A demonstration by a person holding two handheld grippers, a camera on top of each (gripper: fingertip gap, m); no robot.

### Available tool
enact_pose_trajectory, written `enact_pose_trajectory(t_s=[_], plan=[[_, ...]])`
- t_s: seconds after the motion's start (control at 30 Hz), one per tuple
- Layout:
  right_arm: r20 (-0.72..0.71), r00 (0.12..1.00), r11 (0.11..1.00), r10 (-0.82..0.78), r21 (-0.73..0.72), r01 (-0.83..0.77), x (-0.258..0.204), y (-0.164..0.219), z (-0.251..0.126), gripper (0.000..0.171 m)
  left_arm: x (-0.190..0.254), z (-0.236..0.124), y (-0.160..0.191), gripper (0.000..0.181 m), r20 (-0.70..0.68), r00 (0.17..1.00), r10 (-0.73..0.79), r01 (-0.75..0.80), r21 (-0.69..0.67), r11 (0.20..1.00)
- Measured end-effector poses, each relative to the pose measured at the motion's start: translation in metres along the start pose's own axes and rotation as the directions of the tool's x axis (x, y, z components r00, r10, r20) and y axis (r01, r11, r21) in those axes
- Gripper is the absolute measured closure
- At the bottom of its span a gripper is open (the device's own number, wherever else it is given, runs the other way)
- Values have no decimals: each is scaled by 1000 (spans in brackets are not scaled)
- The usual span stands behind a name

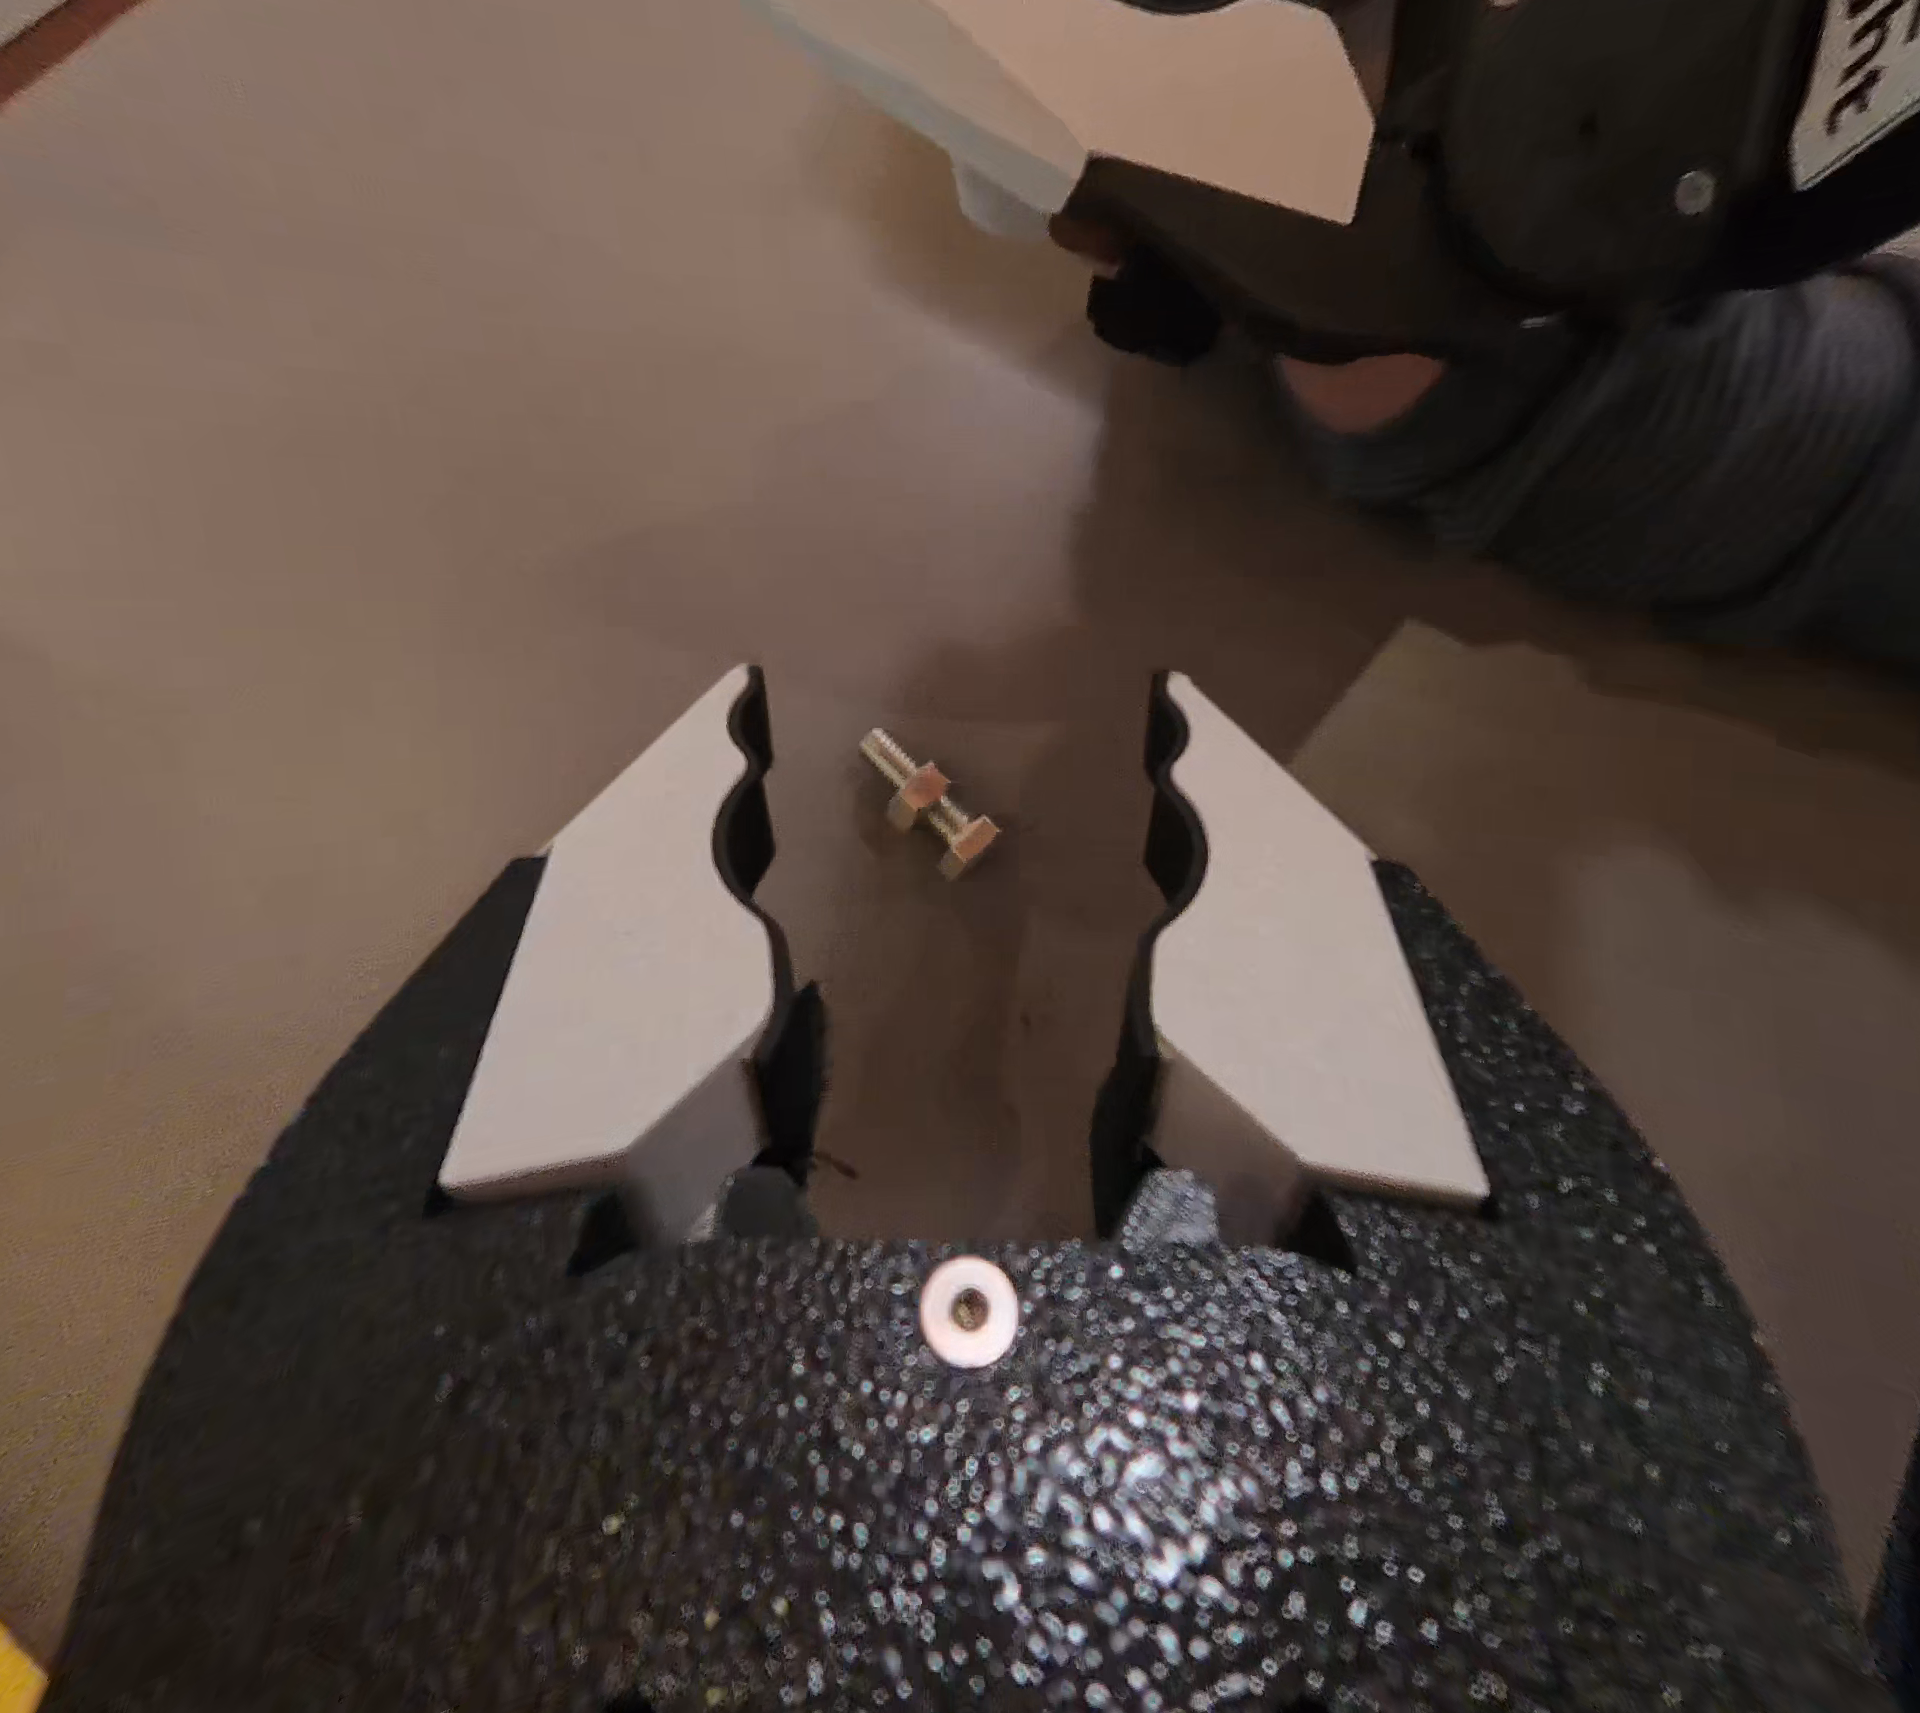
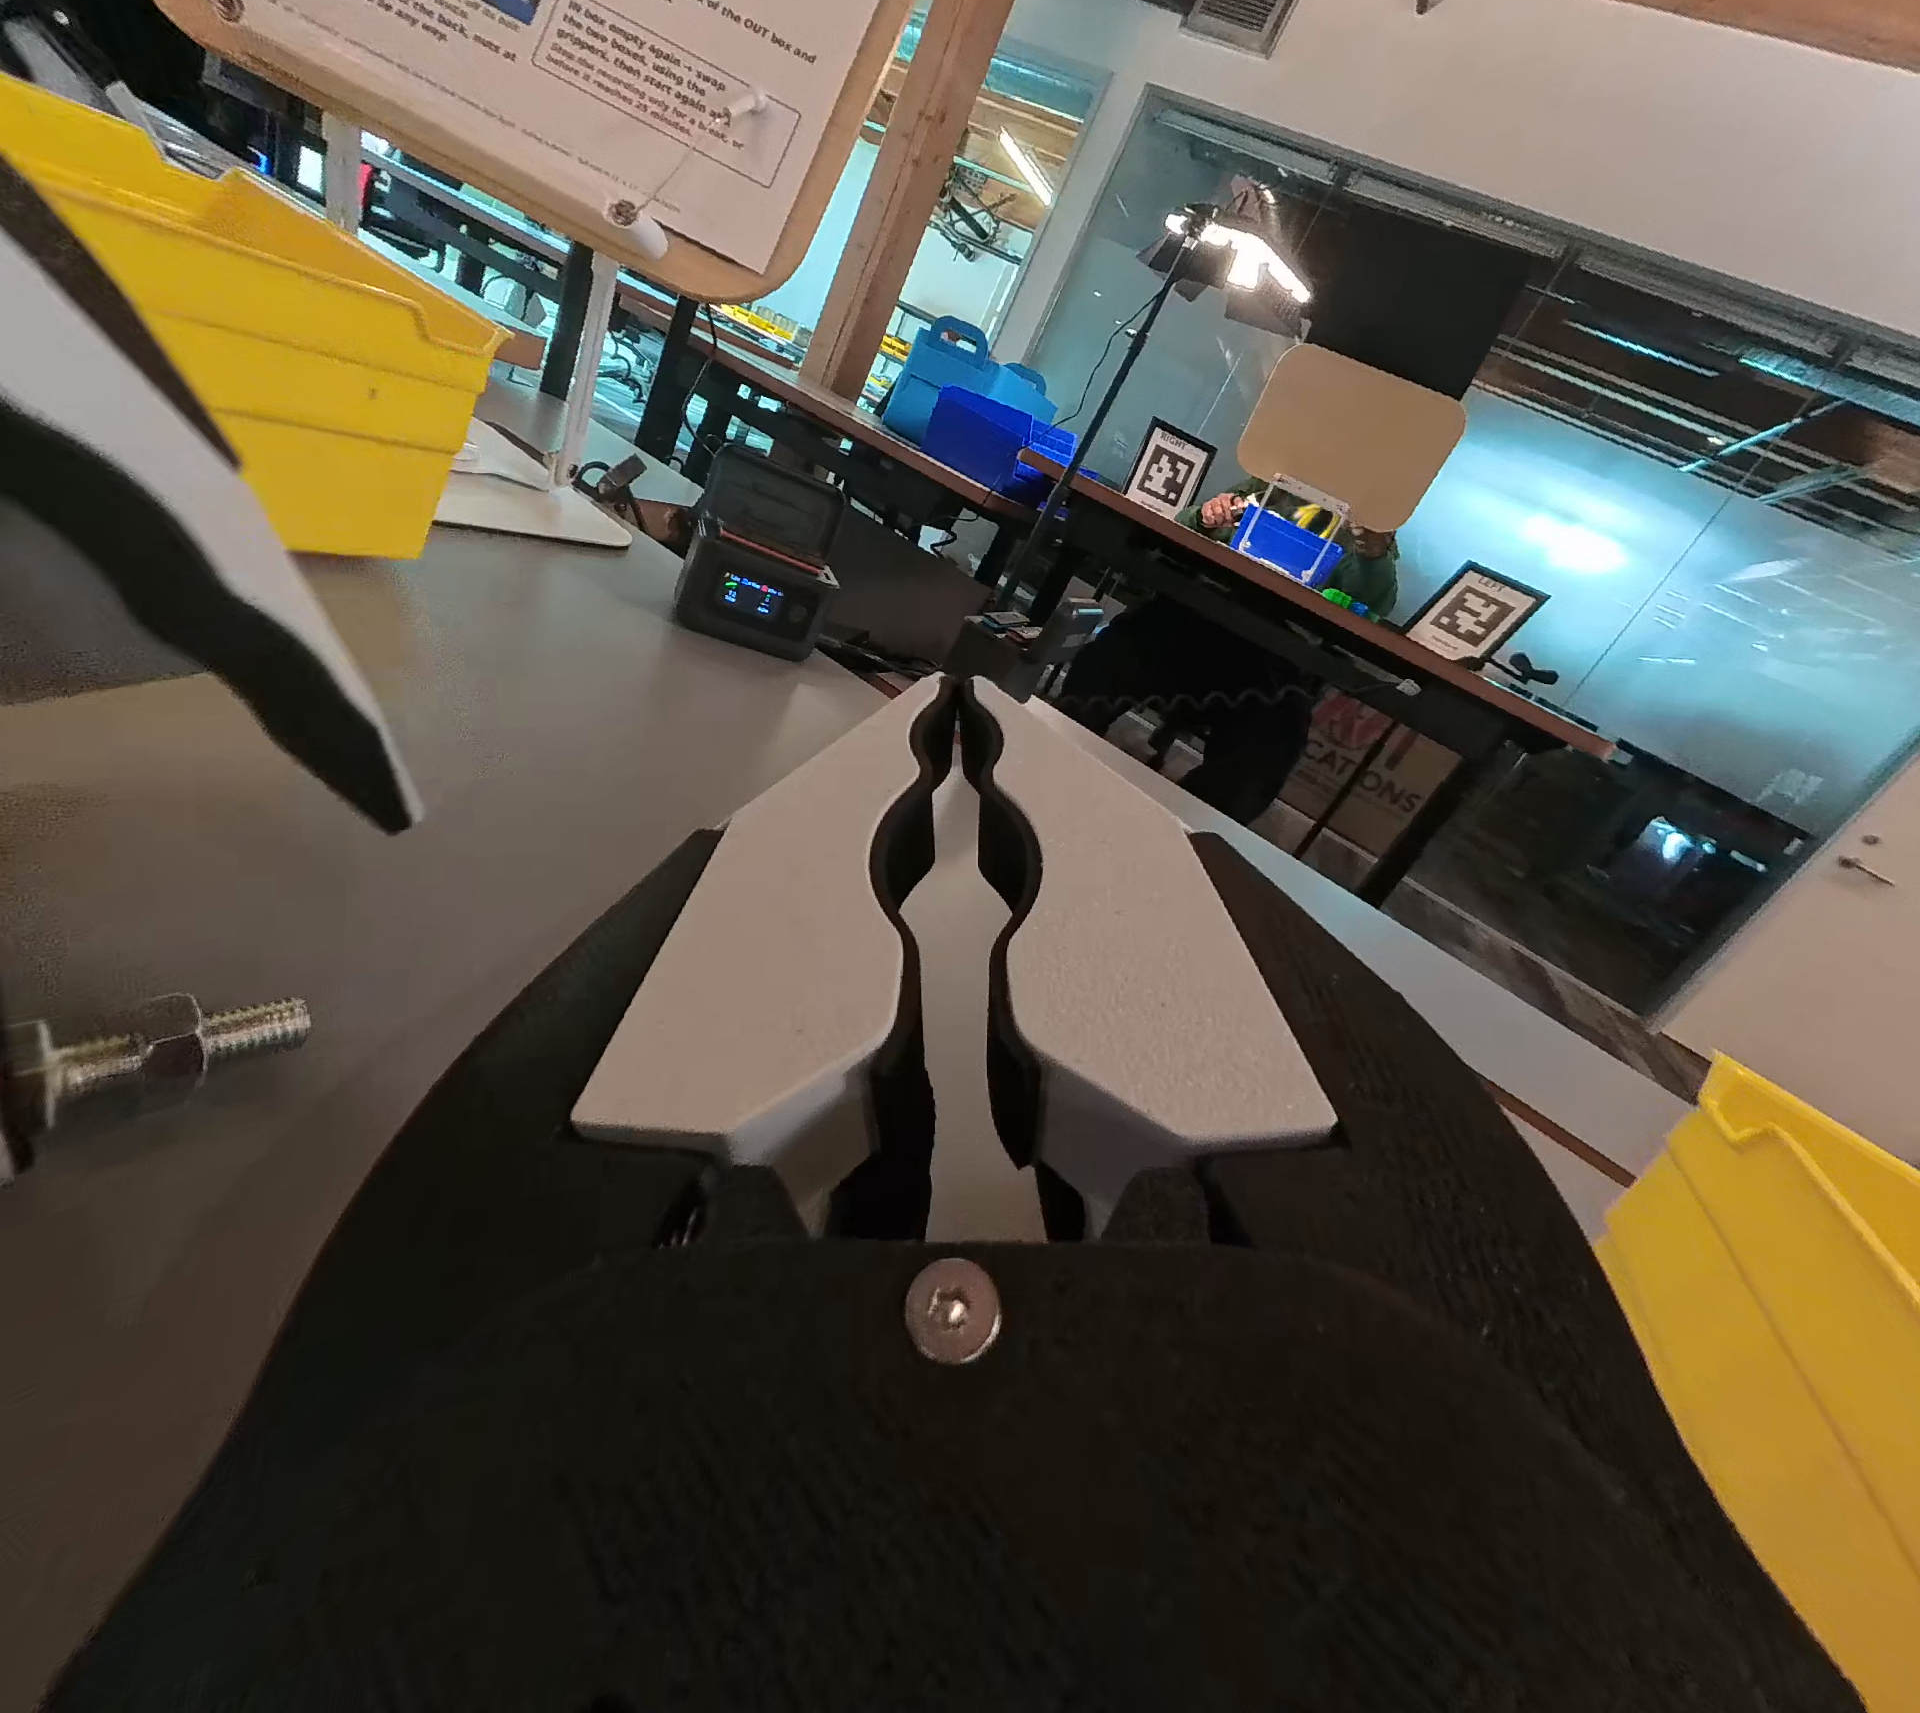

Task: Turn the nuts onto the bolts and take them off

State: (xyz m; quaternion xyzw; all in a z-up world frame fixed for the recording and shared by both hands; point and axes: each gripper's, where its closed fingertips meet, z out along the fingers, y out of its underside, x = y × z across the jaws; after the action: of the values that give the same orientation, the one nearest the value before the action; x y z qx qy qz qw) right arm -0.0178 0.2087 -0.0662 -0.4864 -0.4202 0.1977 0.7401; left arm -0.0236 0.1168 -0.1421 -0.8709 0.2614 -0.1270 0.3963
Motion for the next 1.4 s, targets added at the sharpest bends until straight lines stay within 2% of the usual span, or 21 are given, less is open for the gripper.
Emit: enact_pose_trajectory(t_s=[0.03, 0.13, 0.37, 0.43, 0.57, 0.63, 0.7, 0.77, 0.83, 0.9, 0.97, 1.07, 1.17, 1.27, 1.33, 1.4], plan=[[2, 1000, 1000, -1, 0, 1, 0, 0, 0, 171, -1, 1, 3, 111, 29, 1000, -11, 11, -3, 1000], [4, 1000, 1000, 1, 0, -1, -1, 0, 0, 171, -6, 4, 14, 118, 114, 993, -9, 12, -24, 1000], [8, 1000, 1000, 10, -3, -10, -1, 1, 0, 171, -21, 4, 43, 134, 207, 978, 5, 14, -87, 996], [9, 1000, 1000, 10, -4, -10, -1, 1, 0, 171, -22, 3, 46, 137, 188, 982, -25, 40, -73, 997], [14, 1000, 1000, 7, -4, -7, -2, 1, 0, 171, -11, 5, 46, 144, 51, 998, -44, 47, -50, 998], [16, 1000, 1000, 5, -5, -5, -3, 1, 1, 171, -11, 5, 47, 162, 36, 999, -24, 26, -58, 998], [19, 1000, 1000, 3, -5, -3, -3, 1, 0, 171, -10, 5, 47, 164, 17, 1000, -8, 9, -66, 998], [19, 1000, 1000, 2, -5, -1, -4, 1, 1, 171, -12, 7, 45, 164, 16, 999, 44, -43, -67, 997], [29, 1000, 1000, 5, -2, -5, -4, 1, 0, 171, -20, 11, 37, 164, 76, 984, 164, -161, -39, 986], [77, 997, 1000, 18, 8, -19, -10, -1, 0, 170, -27, 15, 24, 164, 156, 932, 327, -330, -6, 944], [157, 987, 999, 35, 14, -37, -18, -2, -1, 164, -33, 16, 7, 164, 266, 837, 479, -505, 36, 862], [274, 957, 995, 95, -9, -96, -29, -3, -8, 149, -40, 21, -6, 164, 377, 722, 580, -647, 71, 759], [426, 878, 976, 216, -61, -211, -41, -6, -21, 138, -45, 24, -6, 164, 407, 629, 662, -739, 47, 673], [548, 739, 920, 391, -206, -333, -52, -4, -30, 119, -39, 22, -4, 164, 366, 606, 706, -780, 101, 617], [617, 626, 879, 476, -336, -338, -66, 2, -40, 113, -27, 20, -2, 164, 318, 590, 742, -805, 165, 570], [647, 591, 872, 482, -419, -252, -78, 11, -50, 108, -18, 20, 2, 164, 287, 567, 772, -824, 193, 533]])
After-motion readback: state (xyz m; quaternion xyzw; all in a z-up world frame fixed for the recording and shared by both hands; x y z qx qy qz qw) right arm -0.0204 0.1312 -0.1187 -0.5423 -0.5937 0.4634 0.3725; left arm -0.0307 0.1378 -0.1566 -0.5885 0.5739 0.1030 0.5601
